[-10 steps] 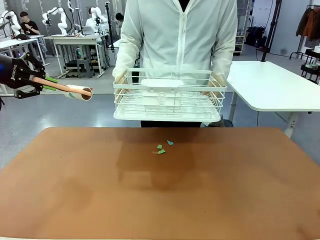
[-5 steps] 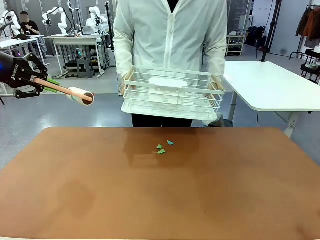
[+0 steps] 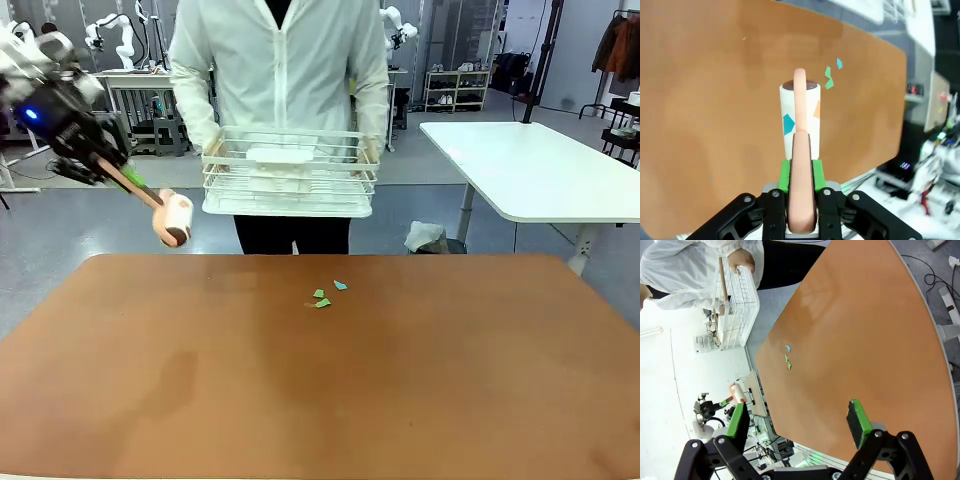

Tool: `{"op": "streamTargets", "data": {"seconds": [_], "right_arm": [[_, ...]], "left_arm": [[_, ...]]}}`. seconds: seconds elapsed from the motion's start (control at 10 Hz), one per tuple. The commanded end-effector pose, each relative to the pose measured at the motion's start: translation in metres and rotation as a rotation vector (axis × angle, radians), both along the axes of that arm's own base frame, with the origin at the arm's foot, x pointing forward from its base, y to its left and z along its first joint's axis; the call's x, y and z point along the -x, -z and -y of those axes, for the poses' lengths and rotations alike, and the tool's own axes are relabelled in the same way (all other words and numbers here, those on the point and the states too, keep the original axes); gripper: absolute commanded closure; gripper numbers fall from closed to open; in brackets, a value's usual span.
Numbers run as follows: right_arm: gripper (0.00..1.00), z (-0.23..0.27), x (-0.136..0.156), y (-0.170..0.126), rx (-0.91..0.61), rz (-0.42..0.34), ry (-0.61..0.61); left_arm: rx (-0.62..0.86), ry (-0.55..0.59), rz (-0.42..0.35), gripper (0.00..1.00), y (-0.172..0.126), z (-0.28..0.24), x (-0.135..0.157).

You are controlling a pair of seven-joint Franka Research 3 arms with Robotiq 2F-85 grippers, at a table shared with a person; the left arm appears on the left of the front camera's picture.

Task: Clean the table.
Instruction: Clean the table with the Lint Roller when the human lifts the Dish drying rack.

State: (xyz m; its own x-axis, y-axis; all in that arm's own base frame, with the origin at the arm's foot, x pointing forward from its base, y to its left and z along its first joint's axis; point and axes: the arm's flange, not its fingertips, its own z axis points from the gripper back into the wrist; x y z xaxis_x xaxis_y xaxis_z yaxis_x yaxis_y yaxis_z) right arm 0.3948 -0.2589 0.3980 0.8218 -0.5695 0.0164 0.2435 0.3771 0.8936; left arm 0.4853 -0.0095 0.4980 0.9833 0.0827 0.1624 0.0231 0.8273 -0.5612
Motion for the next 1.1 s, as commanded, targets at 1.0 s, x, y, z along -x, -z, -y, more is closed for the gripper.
{"op": "streamTargets", "data": {"seconds": [1.0], "right_arm": [[0.0,0.0,0.003,-0.003,-0.003,0.01,-0.004]], "left_arm": [[-0.052,0.09,0.042,0.79,0.072,0.054,-0.072]]}}
